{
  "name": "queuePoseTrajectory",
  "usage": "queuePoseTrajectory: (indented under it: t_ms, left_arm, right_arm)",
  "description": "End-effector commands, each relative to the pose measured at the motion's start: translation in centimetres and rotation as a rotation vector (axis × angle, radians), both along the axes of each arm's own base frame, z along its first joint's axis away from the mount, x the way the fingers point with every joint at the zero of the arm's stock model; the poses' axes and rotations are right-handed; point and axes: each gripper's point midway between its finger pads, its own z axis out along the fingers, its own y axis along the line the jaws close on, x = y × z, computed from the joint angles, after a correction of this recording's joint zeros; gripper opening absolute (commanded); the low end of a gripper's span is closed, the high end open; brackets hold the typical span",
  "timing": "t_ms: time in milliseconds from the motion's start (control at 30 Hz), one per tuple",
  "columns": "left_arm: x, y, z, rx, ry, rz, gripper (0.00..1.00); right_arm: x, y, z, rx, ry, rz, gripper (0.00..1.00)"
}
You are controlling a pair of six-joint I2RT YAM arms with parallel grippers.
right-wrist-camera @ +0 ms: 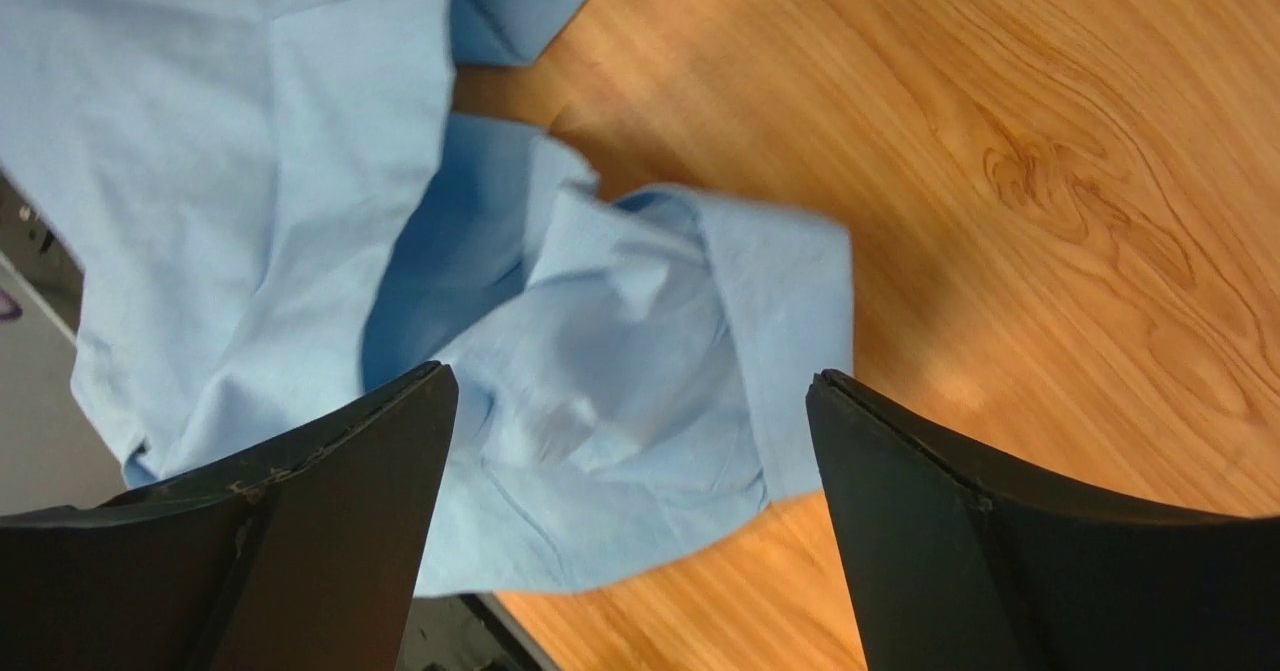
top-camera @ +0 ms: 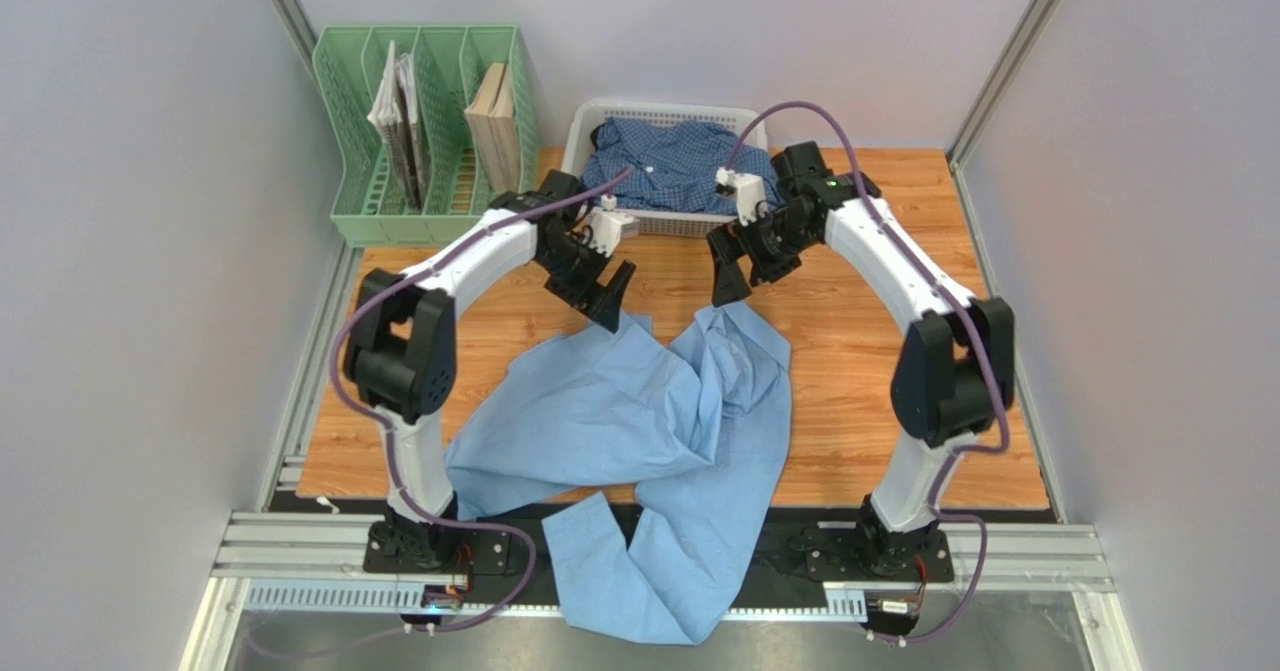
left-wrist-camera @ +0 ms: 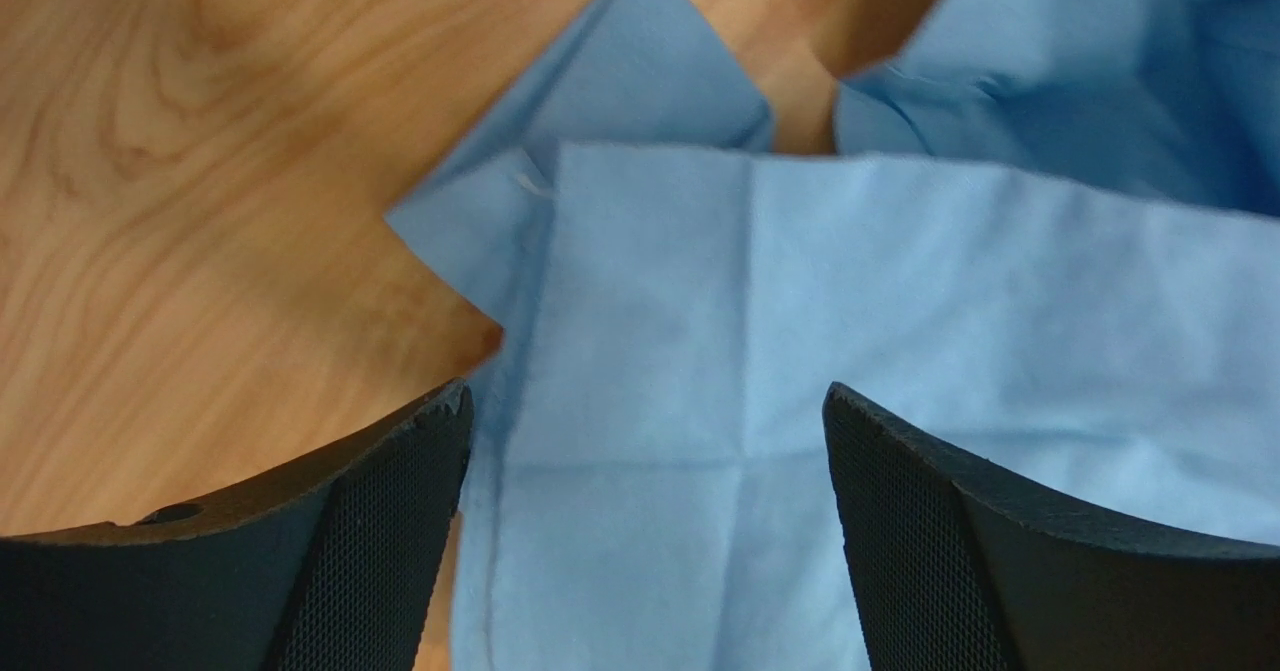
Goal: Fold and stack the long sleeve shirts
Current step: Flatten the shirt out
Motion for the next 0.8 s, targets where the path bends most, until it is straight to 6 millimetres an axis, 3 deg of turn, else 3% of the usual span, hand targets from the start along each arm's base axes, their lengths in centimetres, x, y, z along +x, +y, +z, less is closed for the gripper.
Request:
queuePoseTrajectory:
  t_ms: [0, 33, 200, 233, 300, 333, 367, 433, 467, 533, 600, 667, 733, 767]
  left_arm:
    - [3.0, -2.9, -0.7, 0.014, -0.042, -0.008, 0.92]
    - [3.0, -3.3, -1.0, 0.006, -0.026, -0.008, 0.97]
    - [1.8, -5.0, -3.1, -0.074, 0.096, -0.058, 0.97]
    - [1.7, -5.2, -3.4, -0.078, 0.11, -0.061, 0.92]
    - [1.1, -5.7, -3.4, -0.116, 0.148, -0.081, 0.8]
    - [1.0, -5.8, -3.3, -0.13, 0.148, -0.096, 0.54]
    - [1.0, -6.0, -2.6, -0.149, 0.136, -0.114, 0.38]
    - [1.8, -5.7, -0.6, -0.195, 0.111, -0.106, 0.0]
    - [2.5, -5.4, 1.2, -0.216, 0.07, -0.106, 0.0]
    - [5.3, -3.5, 5.5, -0.243, -0.035, -0.065, 0.0]
    - [7.7, -0.5, 11.2, -0.28, -0.164, -0.009, 0.0]
    - [7.5, 1.5, 14.7, -0.274, -0.27, -0.043, 0.0]
    - [4.7, 3.3, 15.7, -0.209, -0.267, -0.094, 0.0]
    - [2.6, 4.0, 17.6, -0.202, -0.322, -0.134, 0.0]
  right_arm:
    - [4.2, 1.5, -2.5, 0.013, 0.024, -0.087, 0.94]
    - [4.4, 1.6, -3.1, 0.011, 0.039, -0.09, 0.95]
    - [4.3, 1.9, -6.6, -0.003, 0.114, -0.071, 0.97]
    - [3.9, 1.9, -7.2, -0.002, 0.138, -0.063, 0.96]
    - [3.3, 1.9, -7.3, 0.022, 0.164, -0.048, 0.83]
    - [2.6, 2.0, -7.0, 0.047, 0.182, -0.04, 0.74]
    - [2.5, 1.8, -6.6, 0.062, 0.187, -0.04, 0.55]
    - [2.4, 0.8, -5.5, 0.104, 0.199, -0.056, 0.39]
    - [2.6, 0.2, -4.2, 0.122, 0.176, -0.069, 0.17]
    - [3.3, -2.1, -2.2, 0.149, 0.152, -0.118, 0.0]
    - [3.9, -4.9, 1.0, 0.182, 0.089, -0.173, 0.0]
    - [2.4, -6.7, 2.6, 0.197, 0.083, -0.169, 0.0]
    - [-0.7, -9.5, 2.9, 0.159, 0.114, -0.192, 0.0]
    - [-2.0, -10.4, 2.4, 0.121, 0.087, -0.132, 0.0]
